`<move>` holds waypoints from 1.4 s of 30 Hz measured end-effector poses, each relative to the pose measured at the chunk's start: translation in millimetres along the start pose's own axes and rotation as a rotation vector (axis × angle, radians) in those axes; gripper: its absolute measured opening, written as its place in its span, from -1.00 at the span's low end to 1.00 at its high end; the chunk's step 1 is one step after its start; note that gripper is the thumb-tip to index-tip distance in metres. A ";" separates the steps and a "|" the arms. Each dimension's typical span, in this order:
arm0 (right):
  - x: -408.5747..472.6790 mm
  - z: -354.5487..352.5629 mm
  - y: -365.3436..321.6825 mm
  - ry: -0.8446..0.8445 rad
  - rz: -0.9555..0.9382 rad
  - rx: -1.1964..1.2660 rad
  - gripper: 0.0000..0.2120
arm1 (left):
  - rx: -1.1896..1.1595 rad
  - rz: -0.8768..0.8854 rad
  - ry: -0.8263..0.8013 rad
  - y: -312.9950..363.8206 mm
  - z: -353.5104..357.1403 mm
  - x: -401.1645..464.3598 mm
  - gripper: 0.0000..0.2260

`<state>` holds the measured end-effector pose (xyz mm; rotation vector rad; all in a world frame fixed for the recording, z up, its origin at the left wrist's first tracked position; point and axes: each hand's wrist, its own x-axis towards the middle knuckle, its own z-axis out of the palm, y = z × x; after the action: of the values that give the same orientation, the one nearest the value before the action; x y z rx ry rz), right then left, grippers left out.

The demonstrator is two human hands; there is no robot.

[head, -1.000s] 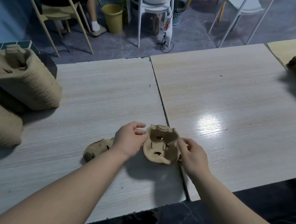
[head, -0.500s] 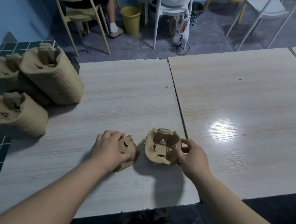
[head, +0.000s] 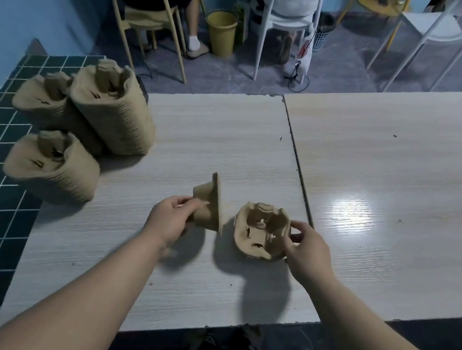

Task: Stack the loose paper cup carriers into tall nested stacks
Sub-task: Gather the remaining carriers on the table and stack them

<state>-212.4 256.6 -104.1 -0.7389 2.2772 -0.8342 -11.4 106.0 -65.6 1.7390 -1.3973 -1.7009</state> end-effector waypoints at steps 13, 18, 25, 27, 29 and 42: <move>-4.3 9.8 -2.9 -0.023 -0.032 -0.003 -0.66 | -0.025 -0.113 -0.188 -6.2 30.4 -5.1 -0.87; -3.7 9.4 -3.3 -0.027 -0.028 0.031 -0.67 | 0.016 -0.065 -0.047 -3.2 28.5 -3.3 -0.84; 2.0 9.4 1.6 -0.017 -0.019 0.028 -0.68 | 0.058 0.064 -0.036 8.4 35.2 -14.4 -0.43; 3.0 9.3 2.2 -0.018 -0.015 0.029 -0.68 | 0.157 0.143 -0.074 7.9 37.9 -16.1 -0.58; 3.6 8.9 2.5 -0.023 -0.011 0.039 -0.68 | 0.260 0.183 -0.054 5.9 41.0 -14.4 -0.70; 3.6 -5.4 -0.4 -0.072 -0.001 0.013 -0.67 | 0.607 0.267 0.039 -8.5 61.2 -15.9 -0.74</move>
<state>-218.4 255.9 -101.7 -0.7524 2.2061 -0.8095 -59.6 146.1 -77.4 1.7362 -2.1714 -1.1632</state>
